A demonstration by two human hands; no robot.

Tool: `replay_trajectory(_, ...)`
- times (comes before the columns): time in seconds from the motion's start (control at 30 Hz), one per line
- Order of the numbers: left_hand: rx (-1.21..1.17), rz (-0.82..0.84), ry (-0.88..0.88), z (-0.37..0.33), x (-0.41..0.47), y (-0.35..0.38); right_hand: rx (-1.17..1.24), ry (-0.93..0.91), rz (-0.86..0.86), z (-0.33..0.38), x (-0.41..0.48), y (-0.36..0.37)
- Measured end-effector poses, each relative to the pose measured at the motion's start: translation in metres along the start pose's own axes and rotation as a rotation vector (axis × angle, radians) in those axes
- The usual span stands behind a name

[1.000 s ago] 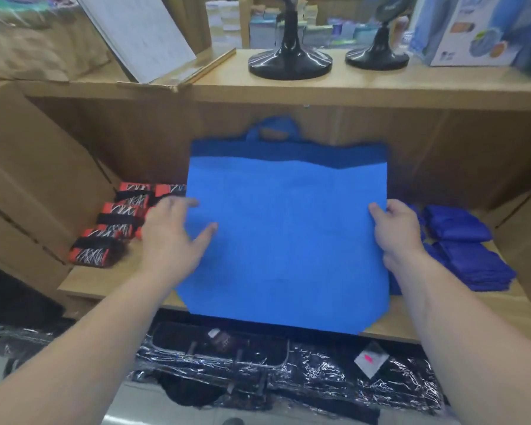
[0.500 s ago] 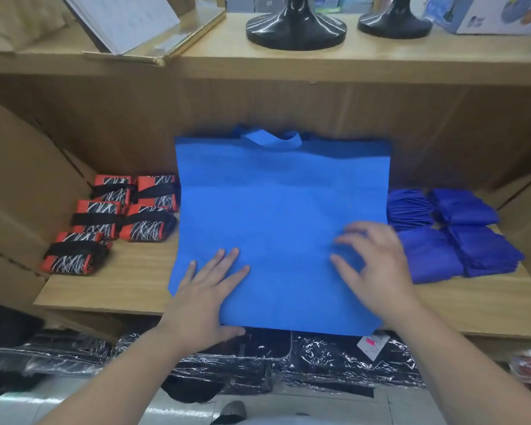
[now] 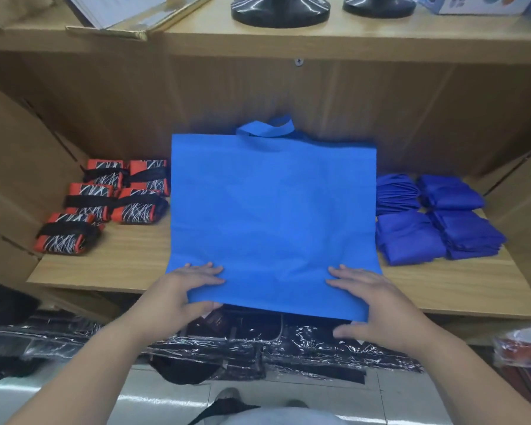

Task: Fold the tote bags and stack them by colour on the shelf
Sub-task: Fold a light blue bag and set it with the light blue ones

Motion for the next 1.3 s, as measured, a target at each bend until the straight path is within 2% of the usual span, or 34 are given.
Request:
replay_trajectory(0.1, -0.180, -0.020, -0.094, -0.003, -0.007, -0.003, 0.167, -0.026, -0.080, -0.005, -0.009, -0.010)
replay_trajectory(0.17, -0.290, -0.067, -0.135, -0.003, -0.011, -0.009, 0.272, 0.025, -0.117, -0.011, -0.018, -0.020)
replay_trajectory(0.3, -0.463, -0.207, -0.118, -0.003, -0.019, -0.018, 0.361, 0.077, -0.169, -0.018, -0.029, -0.035)
replay_trajectory(0.4, -0.503, -0.231, -0.112, -0.010, -0.018, -0.019, 0.417, 0.068, -0.215, -0.019, -0.027, -0.036)
replay_trajectory(0.7, -0.181, -0.330, -0.228, 0.012, -0.004, -0.017, 0.294, 0.275, -0.313, -0.032, -0.006, -0.028)
replay_trajectory(0.9, 0.137, -0.393, -0.263, 0.011, -0.006, -0.007, 0.212, 0.369, -0.438, -0.024, -0.005, -0.028)
replay_trajectory(1.03, 0.230, -0.421, -0.204, 0.012, -0.010, -0.009, 0.092, 0.260, -0.481, -0.017, -0.002, -0.031)
replay_trajectory(1.2, 0.281, -0.417, -0.177, 0.019, -0.001, -0.025, -0.301, 0.053, -0.576, 0.008, 0.007, -0.030)
replay_trajectory(1.3, 0.349, -0.397, -0.230, 0.019, 0.010, -0.036, -0.334, -0.043, -0.536, 0.008, 0.016, -0.022)
Point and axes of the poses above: each hand's wrist, its own x-axis towards the middle knuckle, its own y-axis out of the palm, z = x × y, the point moved 5 cm from there along x, towards the middle knuckle, and after that the axes turned 15 degrees about z, right-handed, at the moved point
